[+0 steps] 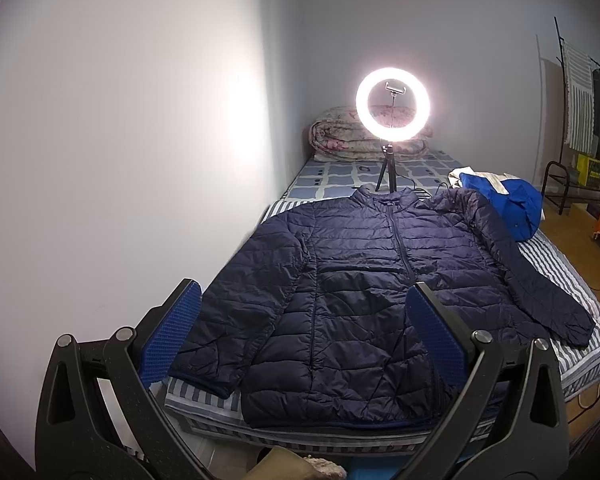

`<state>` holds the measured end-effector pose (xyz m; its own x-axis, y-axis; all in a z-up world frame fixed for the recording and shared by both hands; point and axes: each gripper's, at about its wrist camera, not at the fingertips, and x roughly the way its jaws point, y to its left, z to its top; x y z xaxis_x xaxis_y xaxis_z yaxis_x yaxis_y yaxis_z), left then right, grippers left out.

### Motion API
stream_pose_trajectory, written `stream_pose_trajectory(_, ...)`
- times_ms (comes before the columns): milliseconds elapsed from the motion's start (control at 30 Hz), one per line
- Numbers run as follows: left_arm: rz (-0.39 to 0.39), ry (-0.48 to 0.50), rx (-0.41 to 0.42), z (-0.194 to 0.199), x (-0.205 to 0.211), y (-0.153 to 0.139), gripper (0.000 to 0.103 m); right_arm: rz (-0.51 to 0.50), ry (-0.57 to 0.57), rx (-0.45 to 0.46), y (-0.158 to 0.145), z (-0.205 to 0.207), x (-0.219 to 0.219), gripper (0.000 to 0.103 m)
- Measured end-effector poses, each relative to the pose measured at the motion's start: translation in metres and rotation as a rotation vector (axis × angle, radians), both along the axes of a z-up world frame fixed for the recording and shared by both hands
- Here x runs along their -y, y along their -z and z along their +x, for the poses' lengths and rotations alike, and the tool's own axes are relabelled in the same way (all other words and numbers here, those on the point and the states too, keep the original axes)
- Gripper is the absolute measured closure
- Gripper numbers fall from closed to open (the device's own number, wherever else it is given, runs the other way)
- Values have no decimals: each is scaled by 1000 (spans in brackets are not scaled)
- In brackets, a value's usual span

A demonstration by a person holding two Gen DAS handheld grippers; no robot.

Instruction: Fold large clothes

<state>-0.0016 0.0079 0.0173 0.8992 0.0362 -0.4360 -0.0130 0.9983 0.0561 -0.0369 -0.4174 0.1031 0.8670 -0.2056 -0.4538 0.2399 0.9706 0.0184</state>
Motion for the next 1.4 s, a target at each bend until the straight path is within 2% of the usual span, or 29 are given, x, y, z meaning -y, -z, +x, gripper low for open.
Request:
stream_pose_trajectory(200,2,2,12,3,-5,1,0,27,-23,9,-3,8,-4,1)
stream_pose_trajectory(367,13,-12,19,2,-11,7,0,38,-108,56,-10,22,-22,1)
stream_pose_trajectory(633,-22,-31,40,-20,-41,31,0,21,-406,67,-22,67,-94,1)
stream_pose_trajectory(767,-13,-45,58,-33,-50,33,0,3,-562,32,-17,102,-144,1)
stream_pose_trajectory(833,-27,-47,54,-39,-56,36,0,9,-628,10,-13,114,-162,6)
stream_pose_trajectory(1000,-65,-34,-8,-44,-67,48,17,27,-831,-91,4,143,-226,17)
stream_pose_trajectory(1033,-72,-35,-29,-44,-70,52,19,35,-877,-116,9,149,-239,22)
stream_pose_trajectory(1133,-119,-46,-86,-44,-81,64,33,32,-1001,-194,23,160,-281,36)
stream_pose_trajectory(1200,-152,-45,-125,-44,-88,71,45,24,-1078,-242,36,165,-308,42)
stream_pose_trajectory(1300,-157,-62,-142,-45,-95,78,51,21,-1193,-307,52,168,-341,43)
stream_pose_trajectory(1400,-169,-89,-154,-45,-103,84,52,-7,-1296,-374,71,167,-382,52)
